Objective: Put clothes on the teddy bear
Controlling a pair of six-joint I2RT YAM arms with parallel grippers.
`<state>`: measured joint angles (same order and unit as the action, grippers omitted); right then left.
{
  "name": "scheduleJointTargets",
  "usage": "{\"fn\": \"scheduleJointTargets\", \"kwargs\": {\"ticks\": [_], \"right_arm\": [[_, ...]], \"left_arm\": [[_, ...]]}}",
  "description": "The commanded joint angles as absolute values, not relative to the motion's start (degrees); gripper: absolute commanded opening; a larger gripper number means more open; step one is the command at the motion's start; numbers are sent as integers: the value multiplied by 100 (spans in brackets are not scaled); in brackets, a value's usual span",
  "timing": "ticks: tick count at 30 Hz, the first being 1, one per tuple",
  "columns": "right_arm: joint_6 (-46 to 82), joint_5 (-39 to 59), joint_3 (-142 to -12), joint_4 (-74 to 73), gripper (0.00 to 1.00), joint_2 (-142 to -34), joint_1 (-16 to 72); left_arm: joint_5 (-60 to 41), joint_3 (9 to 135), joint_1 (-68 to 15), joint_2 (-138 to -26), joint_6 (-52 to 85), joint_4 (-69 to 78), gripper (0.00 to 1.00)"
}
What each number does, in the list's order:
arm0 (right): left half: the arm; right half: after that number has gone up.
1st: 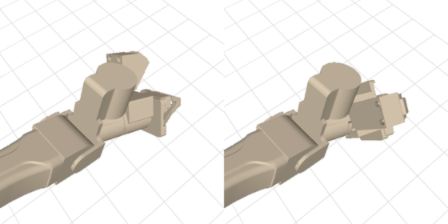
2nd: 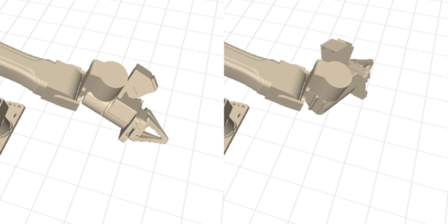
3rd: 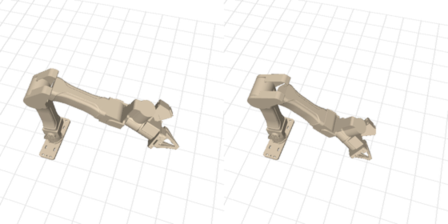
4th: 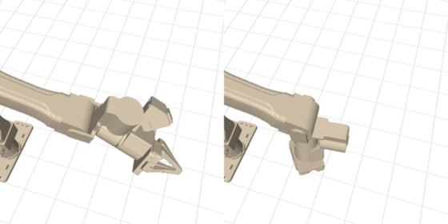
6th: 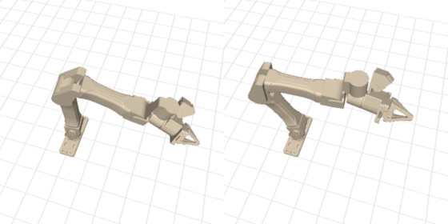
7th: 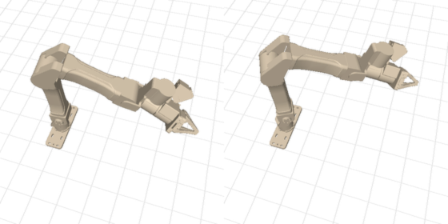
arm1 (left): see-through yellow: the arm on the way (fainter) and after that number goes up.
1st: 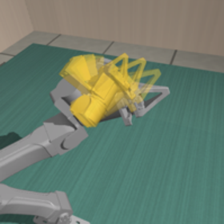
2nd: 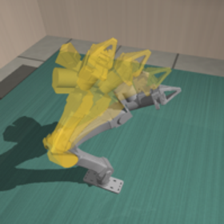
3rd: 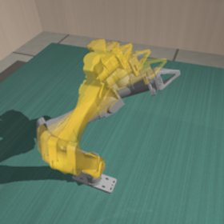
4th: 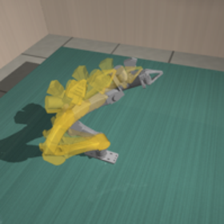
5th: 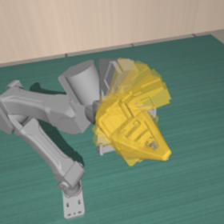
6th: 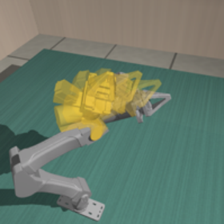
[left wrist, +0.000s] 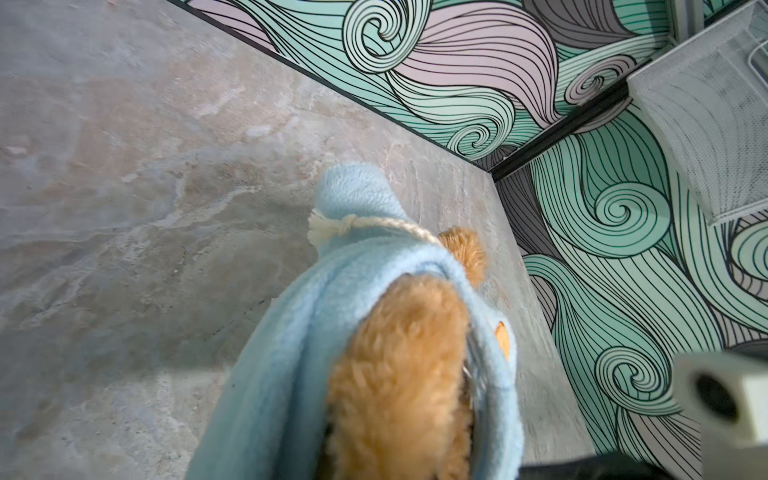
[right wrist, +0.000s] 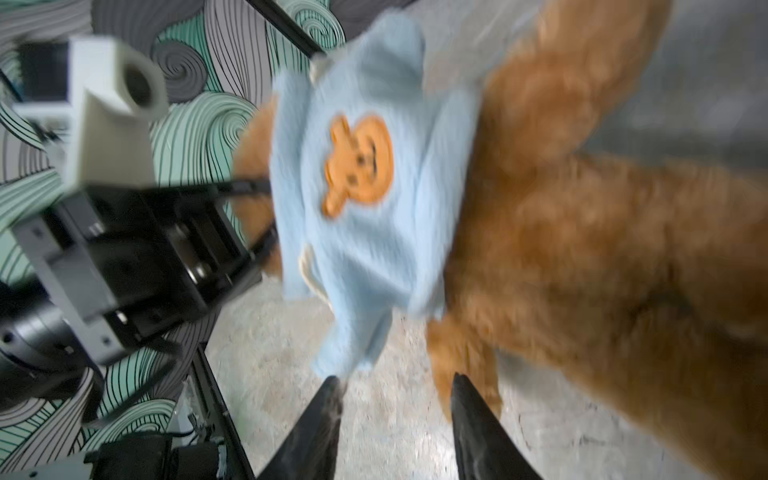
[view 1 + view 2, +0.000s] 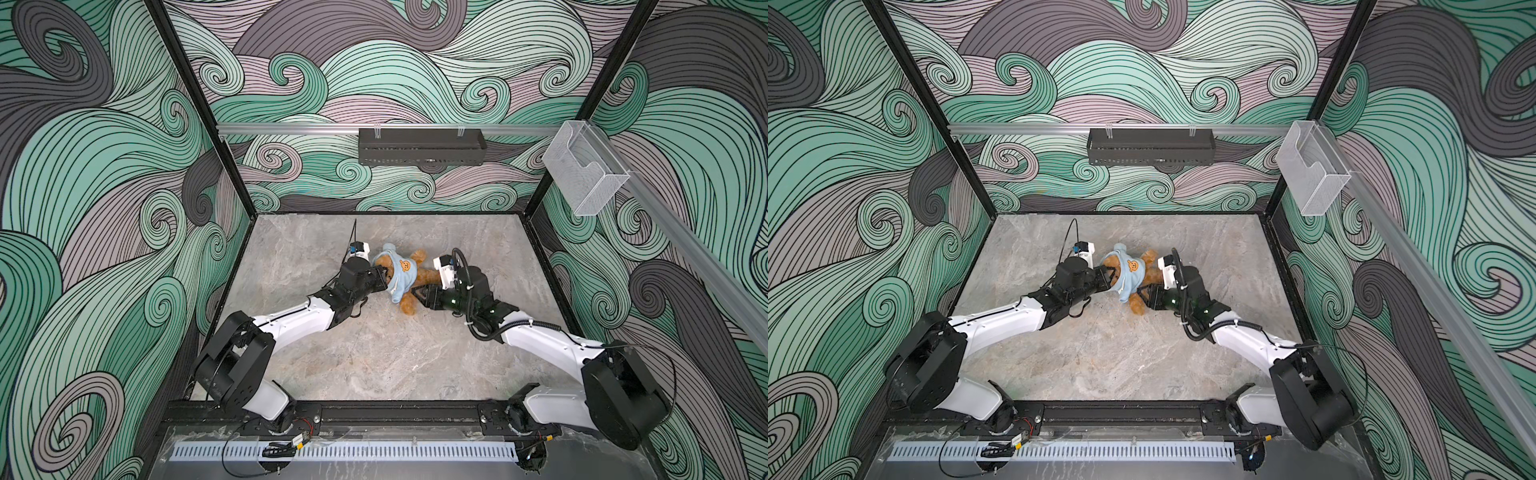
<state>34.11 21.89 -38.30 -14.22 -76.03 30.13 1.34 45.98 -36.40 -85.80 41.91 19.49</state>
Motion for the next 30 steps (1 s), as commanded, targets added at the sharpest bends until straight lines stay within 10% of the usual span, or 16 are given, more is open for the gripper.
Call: {"fn": "scheduleJointTargets", "kwargs": {"ticks": [1, 8, 14, 30], "right_arm": [[3237, 2598, -4173, -1390, 48, -7909, 2835], [3044, 2505, -4664, -1277, 37, -8471, 2794], [3335, 2730, -4635, -1624, 0, -8503, 2811], [3810, 920, -3131, -1739, 0, -7761, 4221]], "left_arm": [[-219, 4667, -3630, -8563, 3990, 2307, 0], [-255, 4672, -3630, -8512, 3981, 2276, 0], [388, 4696, -3638, -8489, 4377, 2009, 0], [2626, 4670, -3595, -8550, 6943, 804, 0]]}}
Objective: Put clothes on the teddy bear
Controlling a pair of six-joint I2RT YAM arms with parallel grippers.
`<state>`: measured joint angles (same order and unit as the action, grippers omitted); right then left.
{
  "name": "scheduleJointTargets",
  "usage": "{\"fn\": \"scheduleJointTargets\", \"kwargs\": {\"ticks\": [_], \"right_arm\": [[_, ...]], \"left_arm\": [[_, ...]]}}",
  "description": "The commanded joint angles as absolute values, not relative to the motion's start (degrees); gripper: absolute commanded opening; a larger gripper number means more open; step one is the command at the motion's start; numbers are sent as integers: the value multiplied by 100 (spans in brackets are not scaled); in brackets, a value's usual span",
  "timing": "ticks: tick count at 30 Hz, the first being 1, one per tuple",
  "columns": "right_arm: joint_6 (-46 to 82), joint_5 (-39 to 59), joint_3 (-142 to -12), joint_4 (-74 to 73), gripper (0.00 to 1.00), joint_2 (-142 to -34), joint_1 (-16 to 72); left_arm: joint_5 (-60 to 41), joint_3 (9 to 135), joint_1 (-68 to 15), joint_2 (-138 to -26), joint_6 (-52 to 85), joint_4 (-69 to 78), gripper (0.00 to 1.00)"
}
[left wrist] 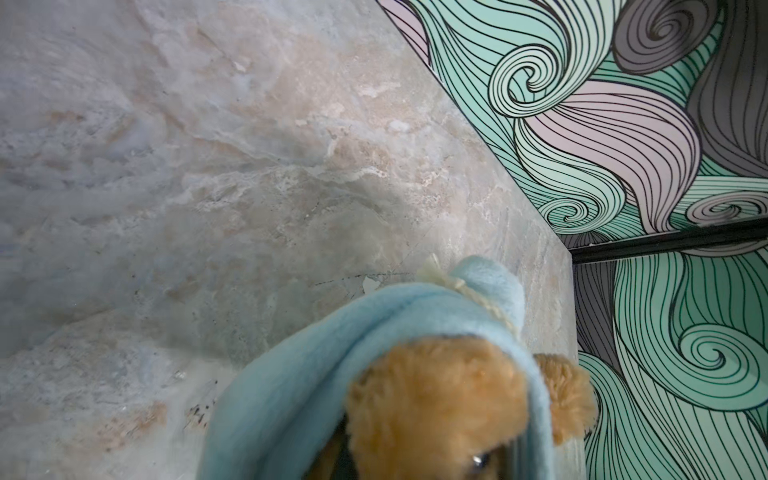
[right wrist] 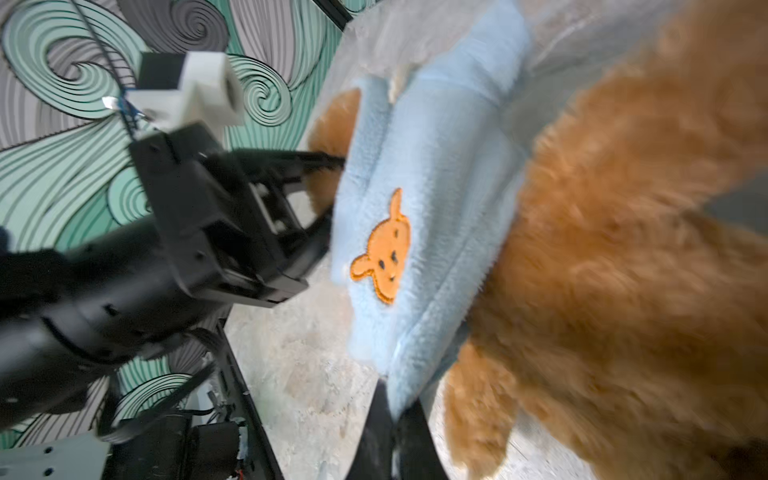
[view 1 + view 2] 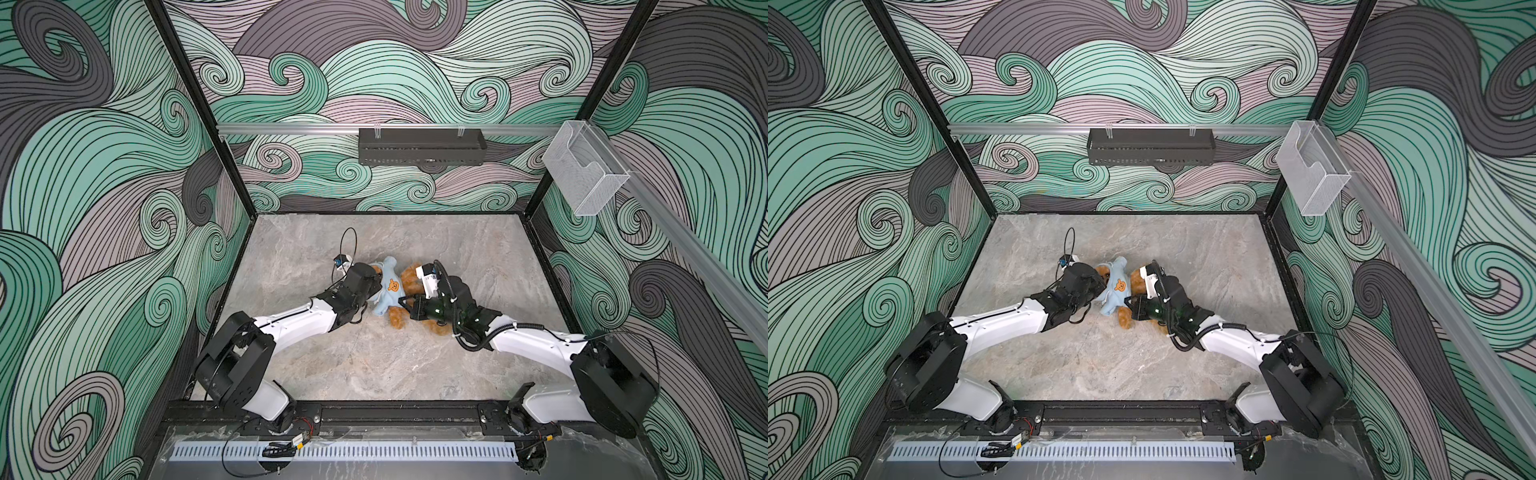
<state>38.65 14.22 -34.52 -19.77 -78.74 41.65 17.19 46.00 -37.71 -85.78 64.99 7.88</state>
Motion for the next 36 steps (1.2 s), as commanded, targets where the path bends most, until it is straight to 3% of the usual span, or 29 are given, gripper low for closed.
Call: {"fn": "scheduleJointTargets", "kwargs": {"ticks": [1, 10, 19, 25, 30, 33, 36], "right_arm": [[3723, 823, -3084, -1658, 0, -7773, 4219], [3704, 477, -2888, -2085, 0, -8798, 4299], [3147, 1004, -3359, -1178, 0, -8251, 3232], [2344, 2329, -3711, -462, 27, -7836, 2645], [1811, 2468, -4169, 346, 42, -7477, 2358], [2176, 2464, -4049, 115, 41, -7692, 2323], [2806, 2616, -3623, -693, 32, -7966, 2358]], "left_arm": [[2624, 4652, -3584, -8483, 7032, 746, 0], [2079, 4618, -3516, -8214, 7014, 786, 0], [502, 4685, -3443, -8183, 5471, 921, 0], [-663, 4435, -3291, -8183, 3555, 1825, 0], [-971, 4354, -3277, -8195, 2553, 2182, 0], [-1158, 4254, -3273, -8239, 2313, 2518, 0], [-1389, 4331, -3274, -8387, 2153, 2369, 1]]}}
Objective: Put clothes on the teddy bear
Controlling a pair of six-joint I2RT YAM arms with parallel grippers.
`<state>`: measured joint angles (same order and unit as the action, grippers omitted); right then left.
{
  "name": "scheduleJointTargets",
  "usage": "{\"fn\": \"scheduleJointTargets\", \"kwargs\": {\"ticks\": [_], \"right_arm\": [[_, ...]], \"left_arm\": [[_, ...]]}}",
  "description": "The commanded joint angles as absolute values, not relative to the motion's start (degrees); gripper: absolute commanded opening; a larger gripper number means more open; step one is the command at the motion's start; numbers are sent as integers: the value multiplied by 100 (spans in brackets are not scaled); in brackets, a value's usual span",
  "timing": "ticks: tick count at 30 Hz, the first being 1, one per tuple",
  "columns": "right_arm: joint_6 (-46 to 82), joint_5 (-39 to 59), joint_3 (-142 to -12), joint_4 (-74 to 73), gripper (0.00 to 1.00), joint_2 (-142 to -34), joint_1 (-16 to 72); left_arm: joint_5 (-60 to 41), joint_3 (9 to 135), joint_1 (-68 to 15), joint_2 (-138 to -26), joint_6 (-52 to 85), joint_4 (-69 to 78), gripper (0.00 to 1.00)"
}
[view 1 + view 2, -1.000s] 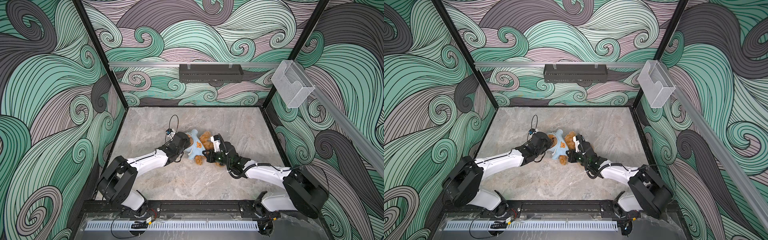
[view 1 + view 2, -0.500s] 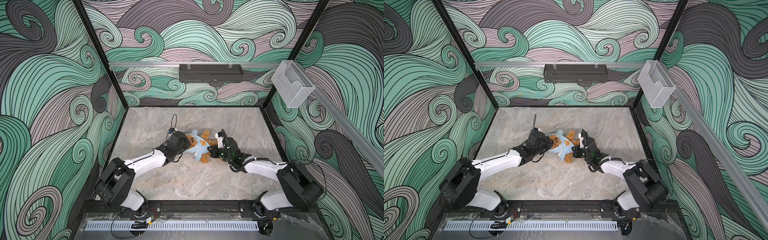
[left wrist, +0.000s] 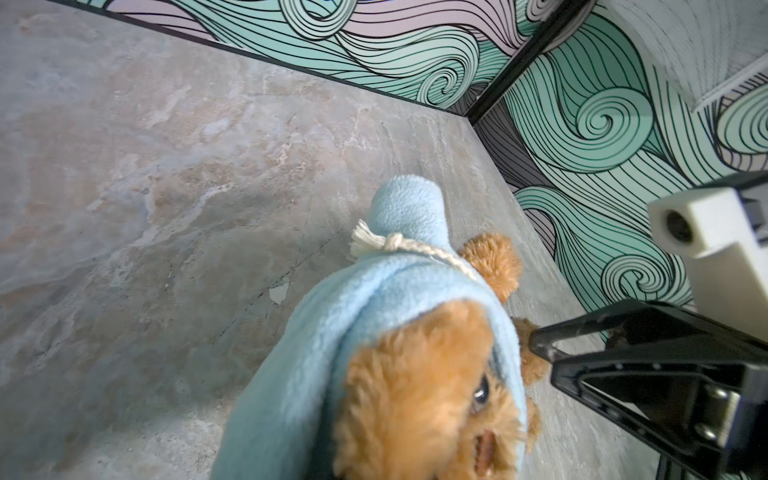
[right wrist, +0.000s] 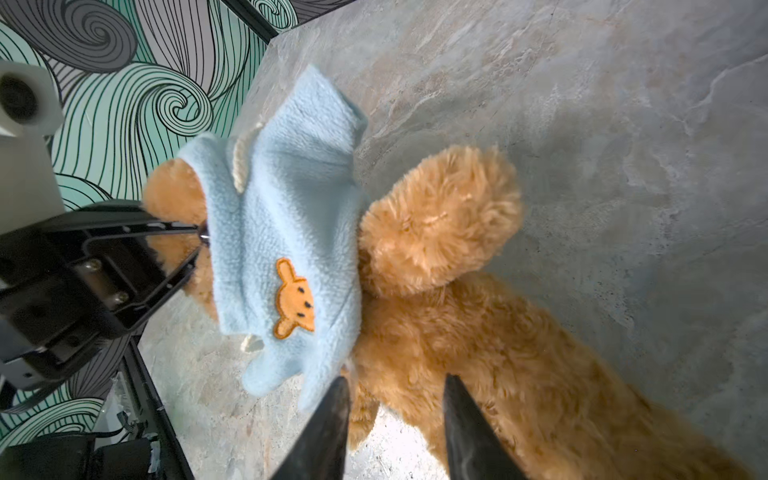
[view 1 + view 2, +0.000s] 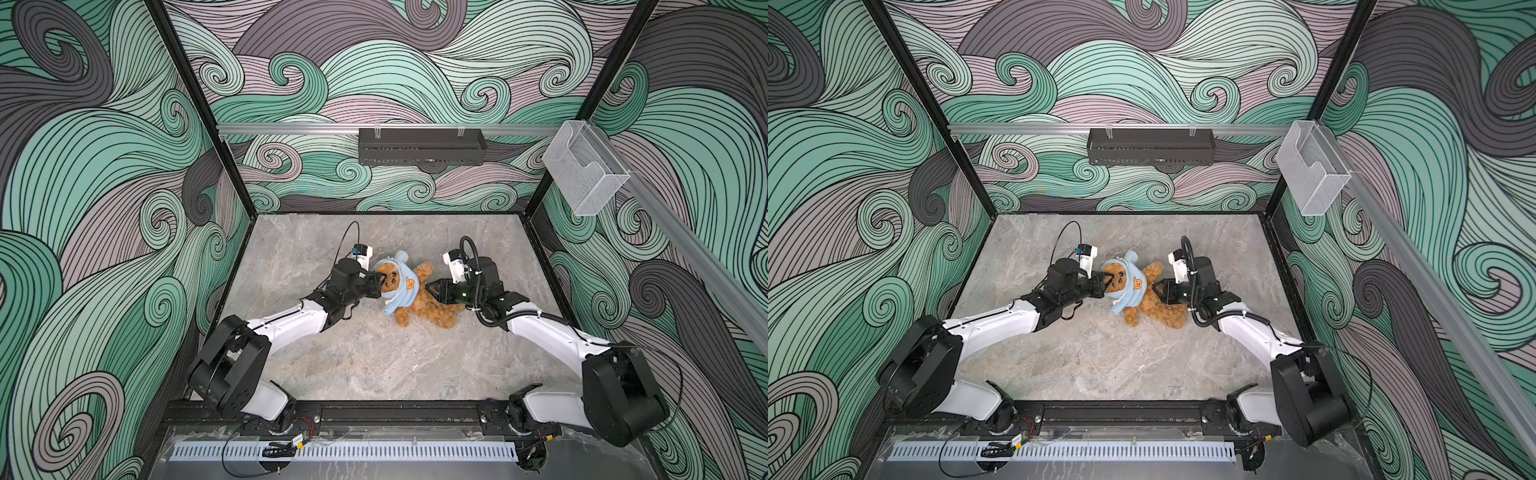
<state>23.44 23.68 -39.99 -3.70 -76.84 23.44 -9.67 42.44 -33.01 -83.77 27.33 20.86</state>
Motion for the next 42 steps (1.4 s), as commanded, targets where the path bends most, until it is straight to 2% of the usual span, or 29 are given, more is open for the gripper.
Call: {"fn": "scheduleJointTargets", "kwargs": {"ticks": [1, 9, 11, 12, 13, 16, 21, 23, 27, 29, 32, 34, 36, 38, 42], "right_arm": [[2970, 2586, -3483, -950, 29, -8032, 2386], [3509, 1841, -2793, -2083, 18, -8525, 2884], [3529, 1759, -2693, -2252, 18, -8534, 2949], [3497, 1792, -2675, -2292, 18, -8515, 2956], [3434, 1802, -2683, -2277, 19, -8466, 2949], [2935, 1973, -2903, -1691, 26, -7991, 2833], [1722, 2913, -3810, 244, 40, -6858, 2353], [1551, 3308, -4163, 737, 43, -6548, 2199], [1753, 3845, -4818, 1227, 45, -6482, 1975], [1873, 3914, -5192, 1649, 41, -6743, 1774], [1992, 4492, -5410, 1749, 28, -7136, 1400], [1789, 4512, -5476, 1841, 19, -7285, 1372], [1725, 4465, -5499, 1870, 14, -7409, 1369], [1758, 4511, -5491, 1786, 13, -7558, 1375], [2013, 4692, -5497, 1342, 20, -7895, 1420]], "left_arm": [[-1506, 4374, -3274, -8428, 2088, 2249, 2], [-2685, 4676, -3275, -8754, 1125, 1352, 19], [-2882, 4807, -3277, -8816, 798, 1018, 16], [-2893, 4847, -3278, -8810, 577, 883, 8], [-2840, 4855, -3278, -8786, 395, 836, 0], [-2586, 4542, -3270, -8539, -212, 1388, 0], [-1979, 3777, -3261, -8187, -863, 3339, 0], [-2118, 3769, -3244, -8183, -1176, 3593, 0], [-2669, 3849, -3200, -8180, -1526, 3815, 0], [-2818, 3872, -3191, -8183, -1586, 3817, 0], [-2961, 3905, -3173, -8191, -1602, 3797, 0], [-3060, 3934, -3173, -8196, -1621, 3748, 0], [-3100, 3967, -3173, -8198, -1622, 3709, 0], [-3131, 3996, -3175, -8187, -1624, 3653, 0], [-3230, 4064, -3173, -8200, -1667, 3514, 0]]}}
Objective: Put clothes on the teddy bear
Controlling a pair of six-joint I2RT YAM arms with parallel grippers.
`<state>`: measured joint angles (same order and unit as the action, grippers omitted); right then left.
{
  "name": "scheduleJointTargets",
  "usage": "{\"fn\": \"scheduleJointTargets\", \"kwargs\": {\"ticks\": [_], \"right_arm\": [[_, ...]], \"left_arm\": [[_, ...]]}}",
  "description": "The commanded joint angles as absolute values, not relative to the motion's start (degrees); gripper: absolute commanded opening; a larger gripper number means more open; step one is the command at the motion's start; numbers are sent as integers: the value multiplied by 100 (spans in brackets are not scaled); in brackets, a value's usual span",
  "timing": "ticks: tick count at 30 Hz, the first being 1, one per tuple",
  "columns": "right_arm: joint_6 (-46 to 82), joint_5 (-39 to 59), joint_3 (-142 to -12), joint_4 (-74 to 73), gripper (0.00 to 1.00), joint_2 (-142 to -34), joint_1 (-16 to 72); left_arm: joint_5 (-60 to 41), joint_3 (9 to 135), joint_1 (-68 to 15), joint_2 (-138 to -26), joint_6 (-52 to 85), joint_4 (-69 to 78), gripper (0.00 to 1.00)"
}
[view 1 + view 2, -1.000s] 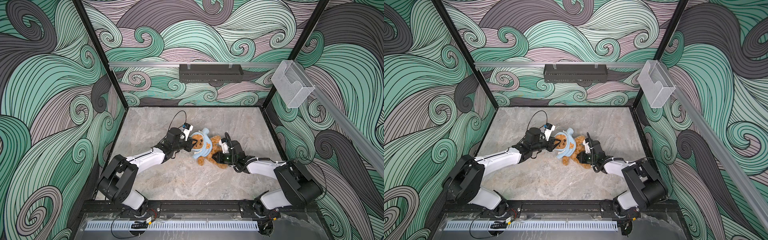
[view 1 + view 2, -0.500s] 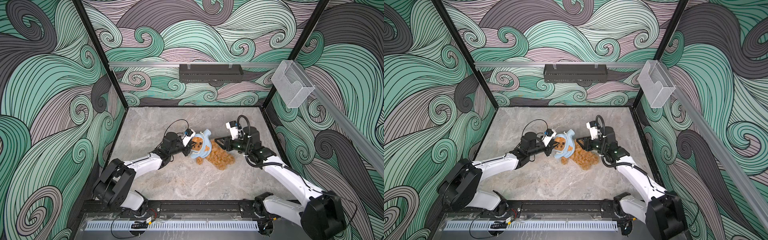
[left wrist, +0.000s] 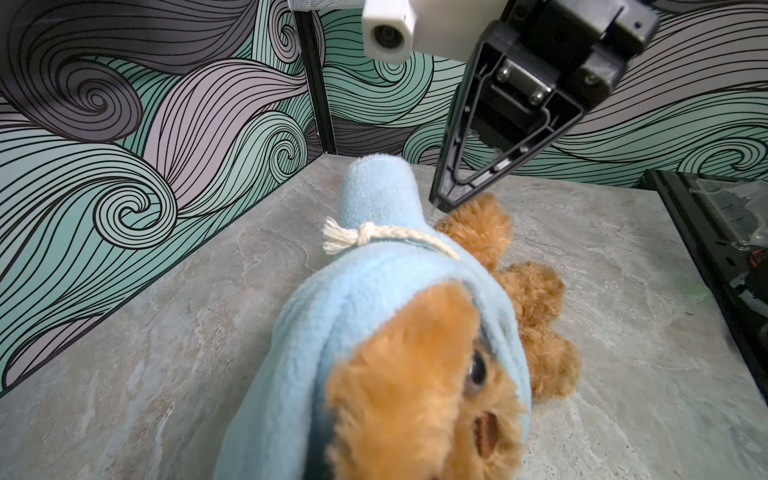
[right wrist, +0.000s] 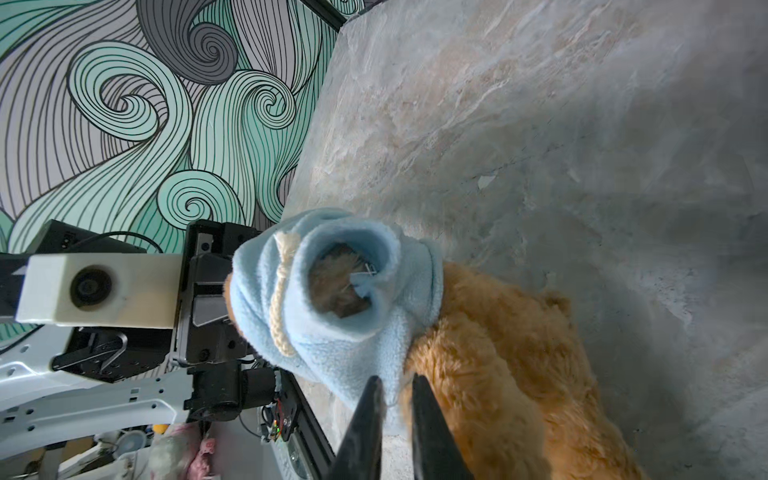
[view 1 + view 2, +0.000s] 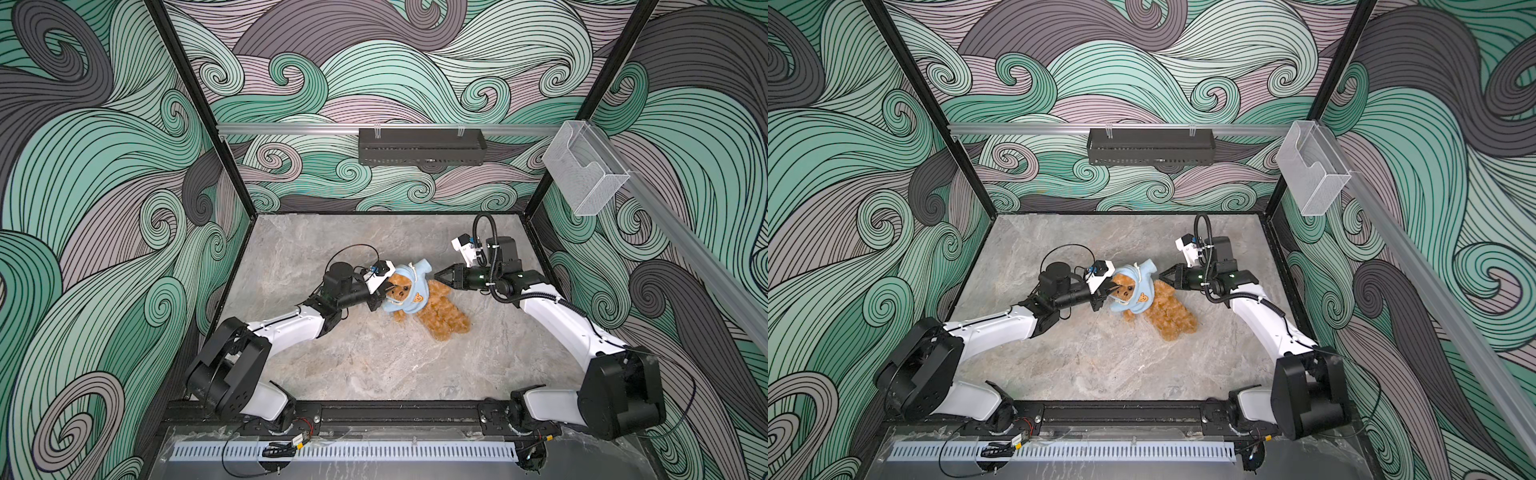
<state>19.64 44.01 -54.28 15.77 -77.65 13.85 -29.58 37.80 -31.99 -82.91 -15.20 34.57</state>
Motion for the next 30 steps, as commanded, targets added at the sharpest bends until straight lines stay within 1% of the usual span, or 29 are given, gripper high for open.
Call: {"fn": "scheduleJointTargets", "kwargs": {"ticks": [1, 6, 15, 19, 21, 23, 26, 28, 29, 30], "right_arm": [[2038, 4705, -5523, 1313, 21, -7968, 1448], [2062, 4809, -5659, 1244, 28, -8376, 1629], [2479, 4864, -5669, 664, 36, -8632, 1867], [2575, 4883, -5691, 518, 38, -8749, 1981], [2530, 4791, -5709, 538, 38, -8801, 2030], [2410, 4520, -5740, 726, 32, -8808, 2054], [2106, 3342, -5782, 1337, 12, -8636, 2023], [2065, 2684, -5720, 1525, 3, -8511, 1955], [2070, 2372, -5685, 1622, 0, -8463, 1918], [2051, 2020, -5627, 1716, 0, -8415, 1891]], "left_arm": [[-3259, 4081, -3173, -8216, -1686, 3458, 0], [-3399, 4222, -3173, -8227, -1807, 3190, 0], [-3533, 4376, -3173, -8338, -1960, 2896, 0], [-3563, 4394, -3175, -8389, -2038, 2826, 0], [-3596, 4410, -3173, -8402, -2064, 2804, 0], [-3621, 4409, -3173, -8401, -2052, 2803, 0], [-3591, 4371, -3174, -8357, -2056, 2804, 0], [-3487, 4305, -3173, -8265, -1977, 2831, 0], [-3410, 4258, -3175, -8207, -1914, 2886, 0], [-3285, 4192, -3171, -8181, -1818, 3009, 0]]}}
